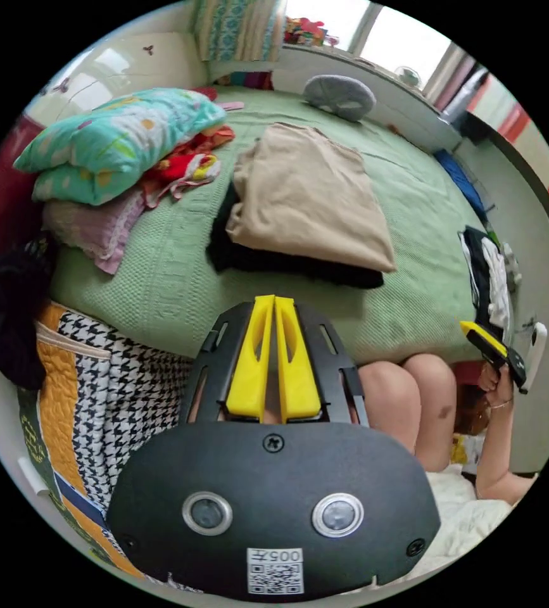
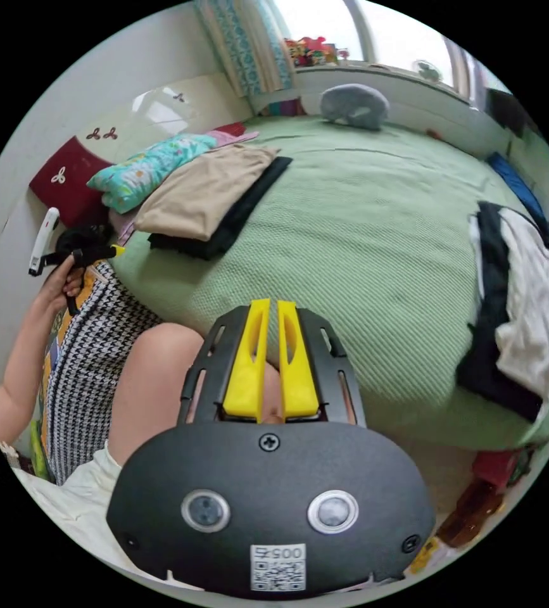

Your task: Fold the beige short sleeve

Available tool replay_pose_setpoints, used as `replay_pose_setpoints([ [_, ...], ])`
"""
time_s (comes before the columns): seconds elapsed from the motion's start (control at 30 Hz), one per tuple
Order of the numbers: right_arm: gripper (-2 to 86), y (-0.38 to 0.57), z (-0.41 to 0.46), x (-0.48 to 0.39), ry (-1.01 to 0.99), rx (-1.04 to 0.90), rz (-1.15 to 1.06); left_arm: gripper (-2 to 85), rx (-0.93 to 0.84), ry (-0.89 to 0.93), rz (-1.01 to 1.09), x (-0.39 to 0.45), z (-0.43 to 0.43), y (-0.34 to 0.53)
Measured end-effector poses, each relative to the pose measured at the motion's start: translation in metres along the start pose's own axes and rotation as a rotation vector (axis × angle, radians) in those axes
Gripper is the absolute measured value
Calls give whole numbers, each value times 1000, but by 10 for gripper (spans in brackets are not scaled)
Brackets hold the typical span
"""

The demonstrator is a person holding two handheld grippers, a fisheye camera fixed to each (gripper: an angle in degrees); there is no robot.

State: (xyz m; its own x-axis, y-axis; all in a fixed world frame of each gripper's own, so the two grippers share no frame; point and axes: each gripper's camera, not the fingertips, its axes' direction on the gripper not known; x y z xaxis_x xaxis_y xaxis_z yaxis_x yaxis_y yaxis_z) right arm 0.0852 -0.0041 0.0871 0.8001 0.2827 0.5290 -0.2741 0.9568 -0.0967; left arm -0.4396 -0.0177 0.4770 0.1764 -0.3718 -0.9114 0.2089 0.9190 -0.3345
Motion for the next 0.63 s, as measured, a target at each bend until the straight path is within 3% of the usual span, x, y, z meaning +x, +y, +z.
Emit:
replay_pose_setpoints([
  [0.2,70,70,-64,76,113,63,179,-1,88,153,219,127,8,-3],
  [0.4,84,109,-109,121,198,141,300,4,71,193,450,245,32,-18],
  [0.63,87,114,-115,153,309,150,367,1,26,188,524,311,89,-43],
])
